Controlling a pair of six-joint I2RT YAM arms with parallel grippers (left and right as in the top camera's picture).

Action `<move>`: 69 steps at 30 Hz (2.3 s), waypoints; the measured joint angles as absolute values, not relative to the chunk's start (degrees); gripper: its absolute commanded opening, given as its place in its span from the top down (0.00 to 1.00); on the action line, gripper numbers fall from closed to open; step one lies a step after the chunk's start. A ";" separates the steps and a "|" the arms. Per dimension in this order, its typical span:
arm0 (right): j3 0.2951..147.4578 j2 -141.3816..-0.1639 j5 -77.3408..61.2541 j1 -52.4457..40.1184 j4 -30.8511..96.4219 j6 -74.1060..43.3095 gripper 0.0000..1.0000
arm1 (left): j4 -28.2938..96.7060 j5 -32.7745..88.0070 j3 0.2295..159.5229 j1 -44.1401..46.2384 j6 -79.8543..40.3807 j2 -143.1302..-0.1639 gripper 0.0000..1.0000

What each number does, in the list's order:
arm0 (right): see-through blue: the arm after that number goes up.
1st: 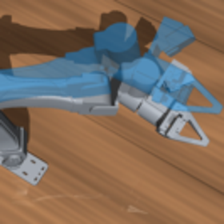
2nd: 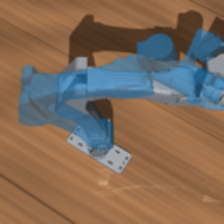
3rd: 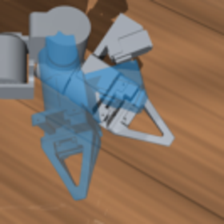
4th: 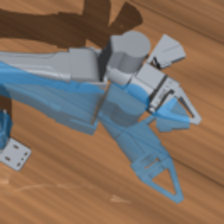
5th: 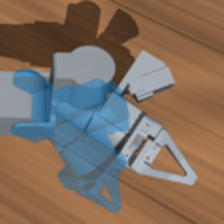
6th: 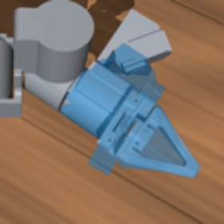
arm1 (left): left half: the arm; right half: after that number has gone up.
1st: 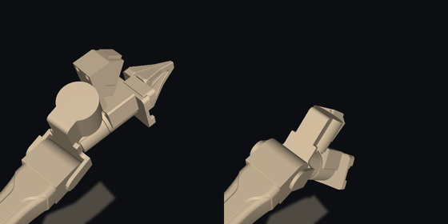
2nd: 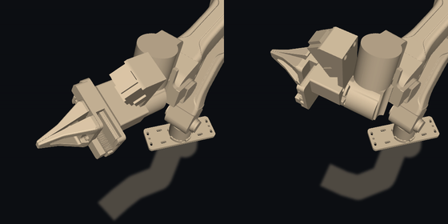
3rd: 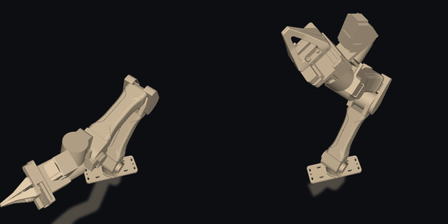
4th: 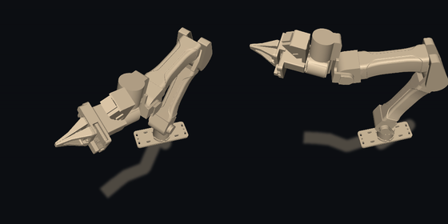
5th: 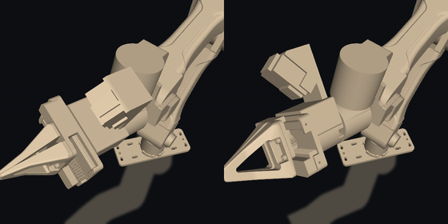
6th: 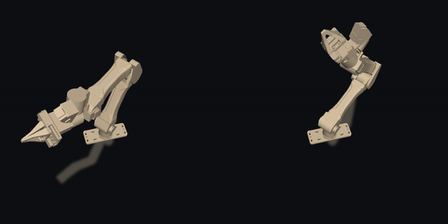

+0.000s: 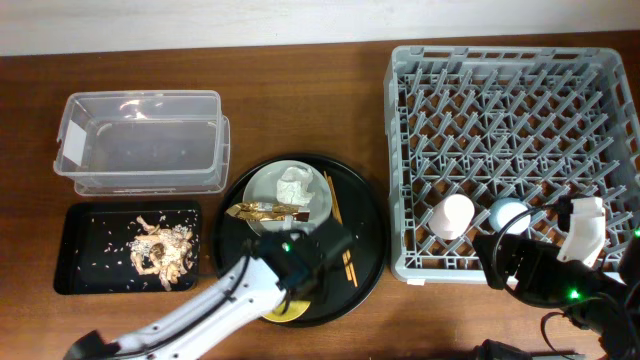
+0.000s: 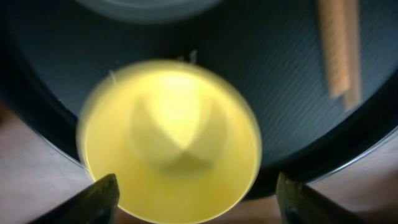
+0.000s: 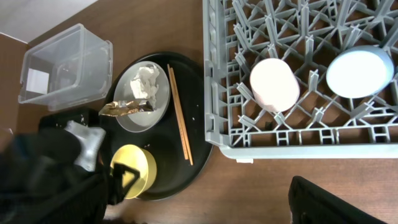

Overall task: Sort waste into correct bins and load items into the dishwasher rack
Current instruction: 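Set the yellow bowl back on the round tray with left gripper, then grasp the gold wrapper with left gripper and drop it in clear bin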

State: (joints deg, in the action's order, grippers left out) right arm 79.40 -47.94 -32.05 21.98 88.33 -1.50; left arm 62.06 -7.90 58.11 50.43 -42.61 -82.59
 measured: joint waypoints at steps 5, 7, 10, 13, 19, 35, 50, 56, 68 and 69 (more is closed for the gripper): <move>79.40 -47.94 -32.05 21.98 88.29 -1.50 0.07 | 58.17 -16.51 67.09 44.01 -33.39 -81.47 0.15; 79.40 -47.94 -32.05 21.98 88.33 -1.48 0.07 | 56.53 -18.09 67.13 40.62 -29.43 -82.21 0.15; 79.40 -47.94 -32.05 21.98 88.29 -1.48 0.07 | 52.95 -17.61 67.16 34.20 -24.29 -87.50 0.26; 79.40 -47.94 -32.03 21.98 88.27 -1.50 0.07 | 49.82 -12.12 67.16 29.36 -22.94 -95.66 0.41; 79.40 -47.94 -32.05 21.98 88.31 -1.48 0.07 | 48.75 -3.79 67.16 26.02 -38.98 -100.25 0.31; 79.40 -47.94 -32.05 21.98 88.60 -1.45 0.07 | 44.66 -3.42 66.96 25.67 -69.91 -100.25 0.31; 79.40 -47.94 -32.05 21.98 88.71 -1.50 0.07 | 40.69 -4.21 59.57 25.52 -65.25 -100.27 0.99; 79.40 -47.94 -32.05 21.98 88.71 -1.52 0.07 | 49.41 -3.18 64.38 25.52 -55.81 -94.80 1.00; 79.40 -47.97 -32.05 21.98 88.66 -1.50 0.07 | 42.17 -9.50 72.23 7.55 -41.65 -83.37 1.00; 79.40 -47.99 -32.05 21.98 88.71 -1.50 0.07 | 38.79 -8.14 72.23 3.92 -40.73 -83.81 0.95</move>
